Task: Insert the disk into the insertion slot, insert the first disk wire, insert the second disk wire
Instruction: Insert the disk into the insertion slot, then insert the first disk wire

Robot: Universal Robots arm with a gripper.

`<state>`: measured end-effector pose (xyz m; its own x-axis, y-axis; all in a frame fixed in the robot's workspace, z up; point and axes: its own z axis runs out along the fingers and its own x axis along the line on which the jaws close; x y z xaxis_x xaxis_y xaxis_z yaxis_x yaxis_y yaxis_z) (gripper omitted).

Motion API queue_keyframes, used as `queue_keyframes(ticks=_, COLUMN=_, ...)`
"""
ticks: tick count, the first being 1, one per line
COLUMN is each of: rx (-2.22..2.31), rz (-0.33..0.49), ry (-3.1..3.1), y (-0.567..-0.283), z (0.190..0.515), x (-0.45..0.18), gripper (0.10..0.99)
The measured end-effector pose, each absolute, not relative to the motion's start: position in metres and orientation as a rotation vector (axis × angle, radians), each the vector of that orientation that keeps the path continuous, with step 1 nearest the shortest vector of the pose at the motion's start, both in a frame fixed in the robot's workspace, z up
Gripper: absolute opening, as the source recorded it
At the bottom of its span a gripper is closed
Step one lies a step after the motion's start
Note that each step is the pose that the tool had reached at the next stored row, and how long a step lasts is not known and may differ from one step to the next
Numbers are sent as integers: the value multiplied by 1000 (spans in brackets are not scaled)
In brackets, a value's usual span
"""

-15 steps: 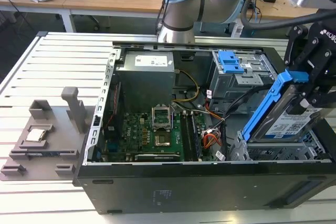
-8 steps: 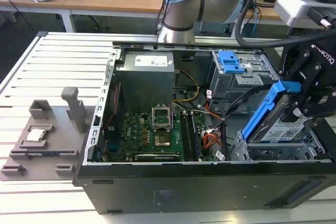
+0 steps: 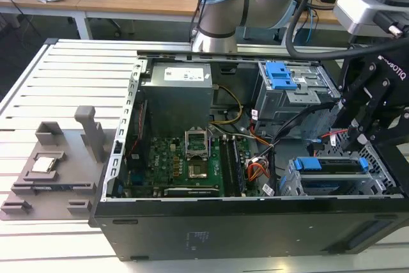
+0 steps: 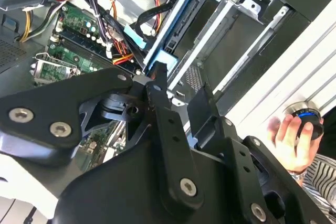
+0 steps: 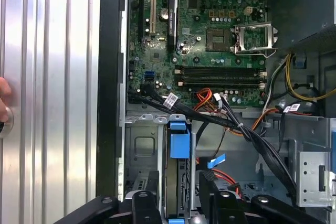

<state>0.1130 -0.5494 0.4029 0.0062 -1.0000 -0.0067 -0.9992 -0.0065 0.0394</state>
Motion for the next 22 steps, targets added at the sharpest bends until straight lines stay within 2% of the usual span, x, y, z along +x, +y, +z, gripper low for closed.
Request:
queue_keyframes(ticks=2, rx=2212, rz=-51, ry=-2198, y=-549, z=403, x=113, gripper=420)
queue_keyframes(ticks=4, rx=2212, rz=-51, ry=-2198, y=-549, z=403, x=113, gripper=290)
queue_keyframes(ticks=5, rx=2212, rz=-51, ry=-2198, y=-549, z=403, x=113, gripper=173)
queue_keyframes(ticks=6, rx=2212, rz=-51, ry=-2198, y=-549, z=403, x=113, gripper=106)
queue_keyframes(ticks=16, rx=2212, rz=-51, ry=-2198, y=-549, z=397, x=119, gripper=106)
queue_keyframes(ticks=22, rx=2211, rz=-51, ry=-2197, y=-534, z=389, x=134, gripper=106)
